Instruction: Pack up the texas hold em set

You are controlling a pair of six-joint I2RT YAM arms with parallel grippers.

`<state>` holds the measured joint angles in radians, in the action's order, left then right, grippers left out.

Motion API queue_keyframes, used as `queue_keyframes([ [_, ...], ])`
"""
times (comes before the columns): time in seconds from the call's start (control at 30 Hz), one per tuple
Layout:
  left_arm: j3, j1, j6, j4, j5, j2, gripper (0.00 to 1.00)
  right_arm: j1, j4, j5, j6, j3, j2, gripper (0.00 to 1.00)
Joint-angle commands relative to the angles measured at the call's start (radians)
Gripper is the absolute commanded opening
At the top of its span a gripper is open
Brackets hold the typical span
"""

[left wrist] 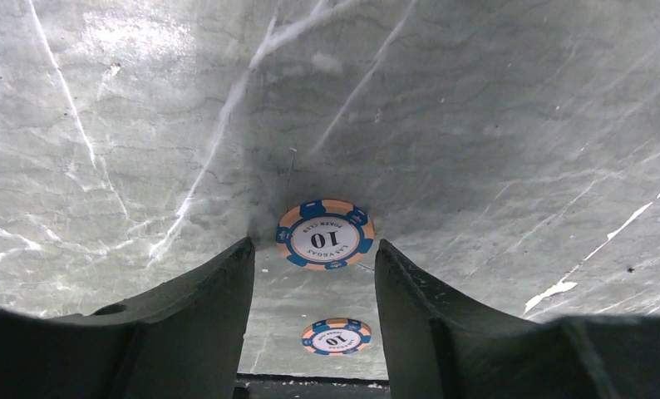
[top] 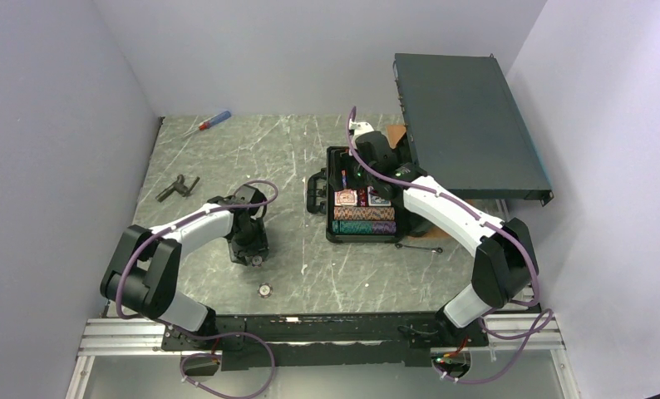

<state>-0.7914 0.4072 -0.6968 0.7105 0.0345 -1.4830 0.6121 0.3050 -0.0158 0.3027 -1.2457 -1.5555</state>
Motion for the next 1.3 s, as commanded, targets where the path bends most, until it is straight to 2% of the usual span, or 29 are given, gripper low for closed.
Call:
queue_keyframes([
  [0.0,0.001,0.012,-0.01,-0.011,0.032,-0.018,0.59,0.0,-0.035,0.01,-0.004,0.005,0.016,0.7],
  [0.43,-0.015,0.06,-0.023,0.013,0.068,-0.079,0.54,0.0,-0.039,0.029,0.004,0.015,0.022,0.7],
  [0.67,-0.043,0.06,0.021,0.006,0.068,-0.083,0.39,0.0,-0.035,0.03,0.007,0.02,0.035,0.7],
  [0.83,-0.086,0.06,0.063,0.029,0.08,-0.043,0.33,-0.001,-0.031,0.028,0.009,0.013,0.046,0.7],
  [1.1,-0.197,0.061,0.249,0.005,0.115,0.151,0.26,-0.018,-0.022,0.099,0.045,-0.017,0.046,0.72],
  [1.27,-0.31,0.06,0.418,-0.041,0.089,0.245,0.18,-0.026,0.027,0.221,0.081,-0.098,0.034,0.72],
])
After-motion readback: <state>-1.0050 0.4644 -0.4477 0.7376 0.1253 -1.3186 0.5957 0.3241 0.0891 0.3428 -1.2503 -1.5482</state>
